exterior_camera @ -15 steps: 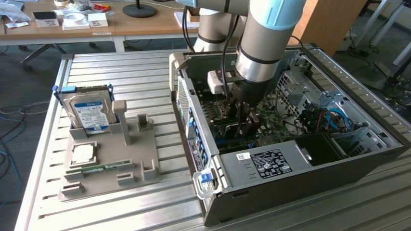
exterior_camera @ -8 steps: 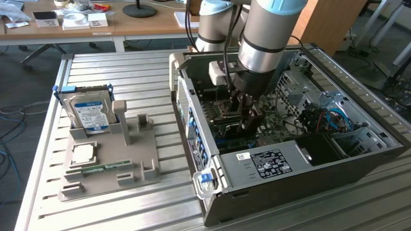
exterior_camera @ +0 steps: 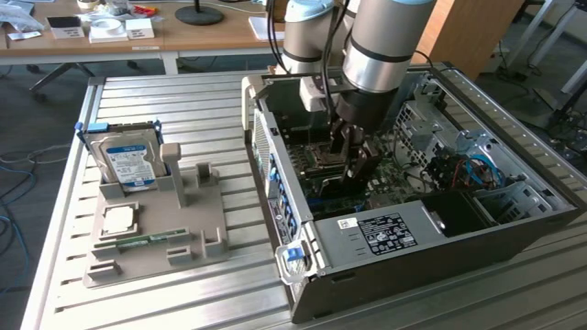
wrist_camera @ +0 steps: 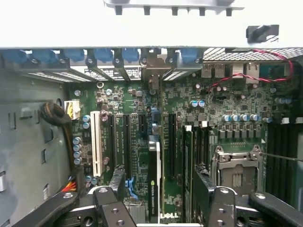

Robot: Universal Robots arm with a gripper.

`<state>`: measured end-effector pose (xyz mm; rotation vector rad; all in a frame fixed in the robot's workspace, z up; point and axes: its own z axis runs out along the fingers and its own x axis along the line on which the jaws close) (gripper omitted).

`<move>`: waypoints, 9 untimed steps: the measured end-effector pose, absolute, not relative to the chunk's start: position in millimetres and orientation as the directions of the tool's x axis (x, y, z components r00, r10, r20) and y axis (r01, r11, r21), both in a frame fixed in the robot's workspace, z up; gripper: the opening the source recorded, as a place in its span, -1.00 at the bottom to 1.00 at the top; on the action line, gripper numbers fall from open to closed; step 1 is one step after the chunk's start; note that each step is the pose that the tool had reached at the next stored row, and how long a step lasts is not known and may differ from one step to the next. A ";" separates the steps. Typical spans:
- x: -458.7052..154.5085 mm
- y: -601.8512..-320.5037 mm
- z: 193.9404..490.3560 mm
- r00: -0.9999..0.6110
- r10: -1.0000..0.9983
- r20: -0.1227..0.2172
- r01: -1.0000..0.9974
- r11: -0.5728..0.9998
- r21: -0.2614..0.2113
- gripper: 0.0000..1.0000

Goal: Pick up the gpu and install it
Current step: 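Insert the gpu into the slot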

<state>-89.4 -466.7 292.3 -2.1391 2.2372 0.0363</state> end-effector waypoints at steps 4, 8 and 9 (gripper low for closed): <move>-89.5 -466.7 298.4 -0.044 -0.998 -0.050 -0.999 0.045 -0.015 0.38; -89.5 -466.7 304.0 -0.044 -0.998 -0.049 -0.999 0.045 -0.015 0.38; -89.5 -466.7 305.2 -0.044 -0.998 -0.050 -0.999 0.045 -0.015 0.38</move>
